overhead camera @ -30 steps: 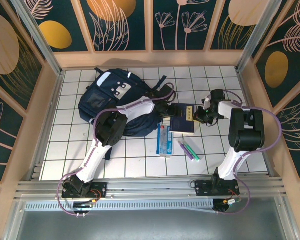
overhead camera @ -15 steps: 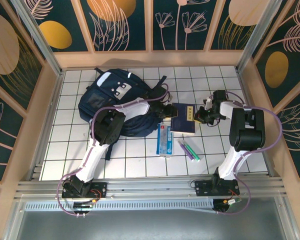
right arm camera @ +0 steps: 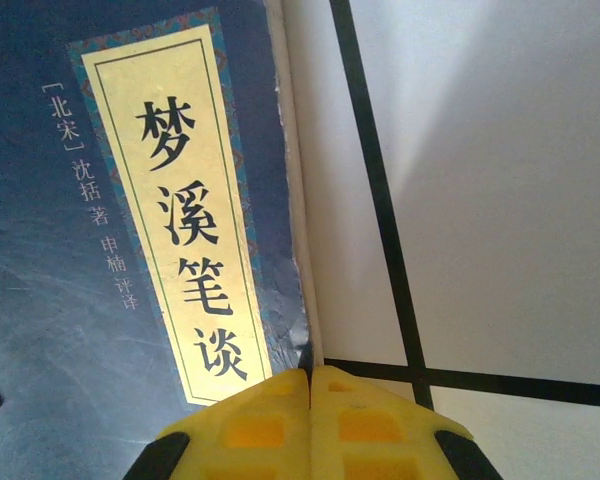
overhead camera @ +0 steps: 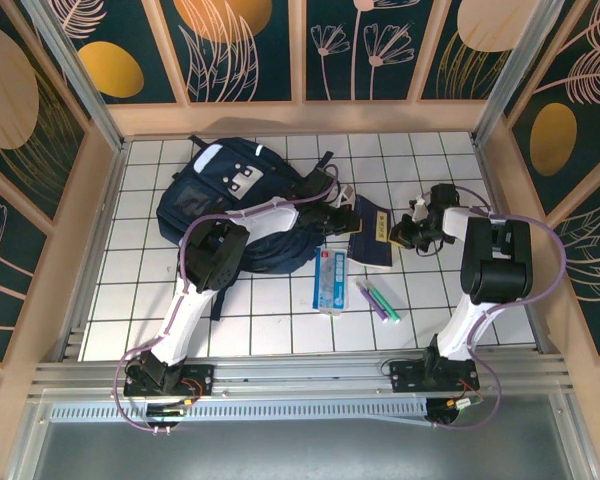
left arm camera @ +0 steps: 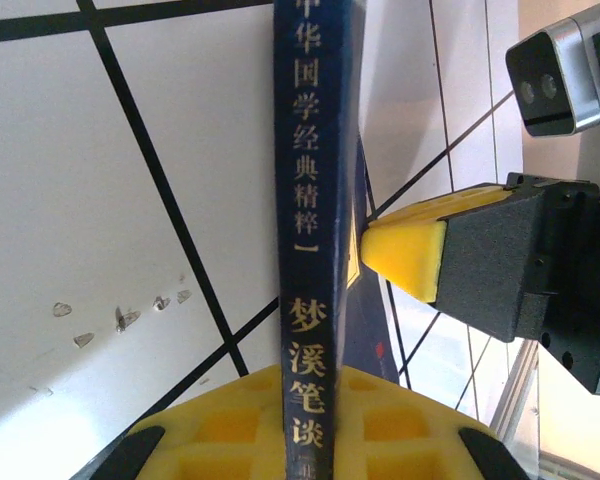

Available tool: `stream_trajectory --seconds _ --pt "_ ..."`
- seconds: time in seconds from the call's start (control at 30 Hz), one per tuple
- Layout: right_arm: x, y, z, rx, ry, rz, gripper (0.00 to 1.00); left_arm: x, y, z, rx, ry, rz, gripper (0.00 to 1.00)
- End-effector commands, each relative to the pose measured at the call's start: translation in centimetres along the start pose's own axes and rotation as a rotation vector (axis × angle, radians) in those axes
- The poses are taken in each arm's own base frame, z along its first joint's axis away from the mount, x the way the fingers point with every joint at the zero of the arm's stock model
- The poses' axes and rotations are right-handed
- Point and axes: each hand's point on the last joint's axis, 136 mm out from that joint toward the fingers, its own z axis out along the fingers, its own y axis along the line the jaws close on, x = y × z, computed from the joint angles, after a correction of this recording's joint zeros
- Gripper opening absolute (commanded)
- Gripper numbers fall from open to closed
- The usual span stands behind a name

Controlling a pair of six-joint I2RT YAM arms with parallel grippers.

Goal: Pack the student bag

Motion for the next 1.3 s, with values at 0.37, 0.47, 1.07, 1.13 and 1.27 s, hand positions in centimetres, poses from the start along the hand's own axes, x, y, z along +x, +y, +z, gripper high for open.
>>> stream_trajectory --seconds 0.37,0.47,1.07,1.13,1.27 --pt "-0.2 12.6 -10.0 -0.421 -0.244 -0.262 0.5 -1.6 -13.8 -10.2 0.136 -0.139 0.196 0.0" --pt "-0.2 15.0 -12.6 -0.496 -0.293 -0.313 0.54 -1.2 -14.6 -13.6 0.182 -0.162 0.186 0.0" --pt "6.9 27.5 -19.6 -1.01 -0.08 -0.63 0.26 3.0 -15.3 -22.8 0.353 -0.205 0.174 0.0" --pt "6.4 27.4 -19.8 -1.001 -0.106 -0.613 0.2 2.3 -13.8 -23.5 0.319 -0.242 0.149 0.0" --pt "6.2 27.2 -19.7 -0.994 -0.104 -0.575 0.13 1.3 -10.8 -24.9 0.271 -0.313 0.11 0.02"
